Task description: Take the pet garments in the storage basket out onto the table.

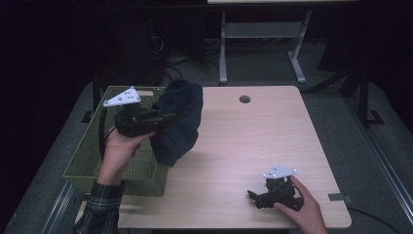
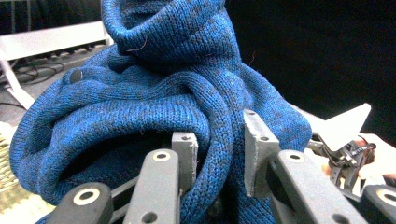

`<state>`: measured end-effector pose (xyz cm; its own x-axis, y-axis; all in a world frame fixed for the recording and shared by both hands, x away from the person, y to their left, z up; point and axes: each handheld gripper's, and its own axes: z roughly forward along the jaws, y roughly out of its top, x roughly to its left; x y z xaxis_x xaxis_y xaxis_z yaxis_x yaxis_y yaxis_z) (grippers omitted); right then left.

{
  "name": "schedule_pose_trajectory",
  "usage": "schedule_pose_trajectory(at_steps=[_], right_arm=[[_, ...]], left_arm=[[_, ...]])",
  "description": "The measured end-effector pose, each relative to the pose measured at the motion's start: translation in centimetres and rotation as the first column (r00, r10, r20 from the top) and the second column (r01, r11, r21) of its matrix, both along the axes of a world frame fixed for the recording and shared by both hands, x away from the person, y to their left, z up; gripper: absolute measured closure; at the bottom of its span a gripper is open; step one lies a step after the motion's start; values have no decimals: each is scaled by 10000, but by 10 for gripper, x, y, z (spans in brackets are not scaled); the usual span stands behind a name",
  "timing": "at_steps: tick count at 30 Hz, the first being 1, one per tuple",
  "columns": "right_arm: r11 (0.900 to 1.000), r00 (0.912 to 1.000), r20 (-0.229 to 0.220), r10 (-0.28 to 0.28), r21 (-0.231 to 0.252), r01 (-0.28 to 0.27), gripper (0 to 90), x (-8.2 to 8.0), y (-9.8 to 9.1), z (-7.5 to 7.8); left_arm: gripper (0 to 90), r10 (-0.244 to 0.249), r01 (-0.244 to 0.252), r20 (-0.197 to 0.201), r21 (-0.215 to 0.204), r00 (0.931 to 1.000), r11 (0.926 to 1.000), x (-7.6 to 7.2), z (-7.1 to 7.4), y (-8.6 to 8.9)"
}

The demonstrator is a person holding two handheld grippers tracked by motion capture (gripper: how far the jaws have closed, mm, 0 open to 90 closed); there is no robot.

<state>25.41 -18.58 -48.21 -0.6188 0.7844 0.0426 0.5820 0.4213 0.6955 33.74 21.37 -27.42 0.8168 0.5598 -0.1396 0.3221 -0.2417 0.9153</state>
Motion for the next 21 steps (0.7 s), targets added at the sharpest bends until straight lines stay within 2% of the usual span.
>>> schedule_pose_trajectory(at_steps=[13,19,21], right_arm=[[10000,10000,30,12,-13,-12,0,0,0,0],[10000,10000,31,12,-11,-12,0,0,0,0],[10000,10000,24,10,-9,-10,0,0,0,0]], left_arm=[[701,-771,775,-159,316,9969,9965,3,-8,-44],[701,-1212,1226,-396,357,9918,9918,6,-17,-69],[701,-1333,1357,-459,522,9900,9894,8,-22,-78]])
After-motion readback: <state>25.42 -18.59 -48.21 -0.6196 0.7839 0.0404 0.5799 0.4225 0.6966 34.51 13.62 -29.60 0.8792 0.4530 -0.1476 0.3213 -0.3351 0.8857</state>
